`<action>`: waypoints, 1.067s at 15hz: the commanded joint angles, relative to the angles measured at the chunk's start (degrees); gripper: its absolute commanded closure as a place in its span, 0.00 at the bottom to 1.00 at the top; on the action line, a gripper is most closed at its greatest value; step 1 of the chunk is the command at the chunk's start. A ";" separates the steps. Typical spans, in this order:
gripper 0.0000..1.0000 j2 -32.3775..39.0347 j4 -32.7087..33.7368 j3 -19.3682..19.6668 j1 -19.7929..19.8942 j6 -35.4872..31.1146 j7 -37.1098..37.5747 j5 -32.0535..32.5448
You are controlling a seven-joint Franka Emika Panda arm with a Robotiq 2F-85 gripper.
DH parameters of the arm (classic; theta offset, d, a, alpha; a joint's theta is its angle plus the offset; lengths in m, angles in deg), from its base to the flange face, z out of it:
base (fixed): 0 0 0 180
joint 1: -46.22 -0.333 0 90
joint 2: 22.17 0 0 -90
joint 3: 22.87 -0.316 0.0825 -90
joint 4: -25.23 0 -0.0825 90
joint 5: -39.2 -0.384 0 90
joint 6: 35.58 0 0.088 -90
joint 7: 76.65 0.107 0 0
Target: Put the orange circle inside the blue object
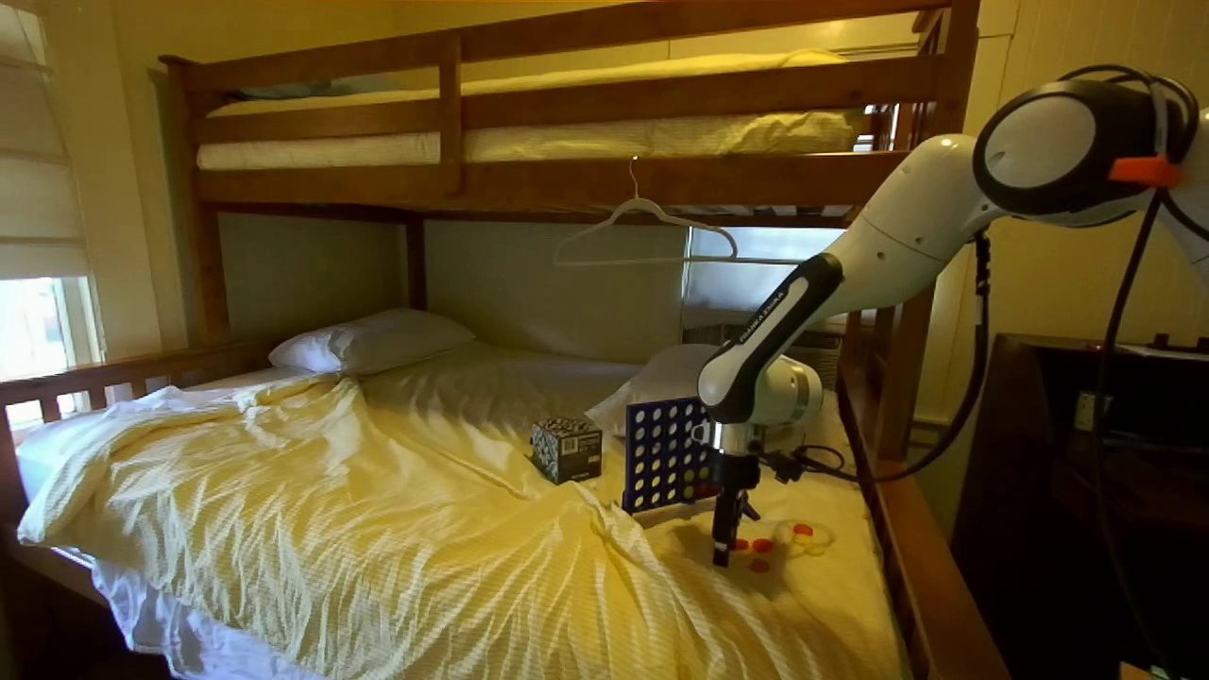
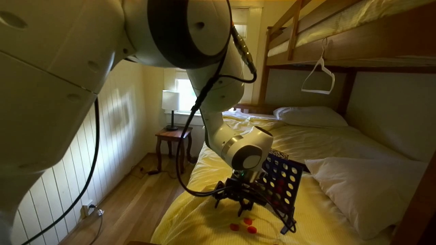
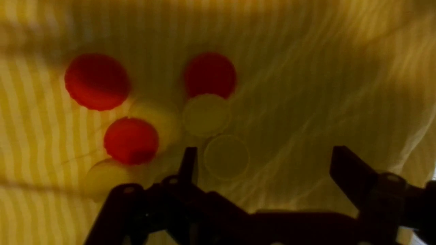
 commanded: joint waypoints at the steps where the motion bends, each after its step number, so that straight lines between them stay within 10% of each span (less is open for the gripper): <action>1: 0.00 1.03 0.48 -1.46 0.96 -3.72 2.24 -1.09; 5: 0.04 2.01 0.86 -2.01 1.20 -5.78 3.28 -0.25; 10: 0.47 3.52 1.01 -1.61 0.83 -9.24 4.52 1.33; 11: 0.17 3.75 1.01 -1.70 0.94 -9.88 4.68 1.37; 14: 0.01 4.18 0.88 -1.92 1.19 -11.27 5.15 1.51; 16: 0.38 4.23 0.80 -1.93 1.20 -11.68 5.33 1.71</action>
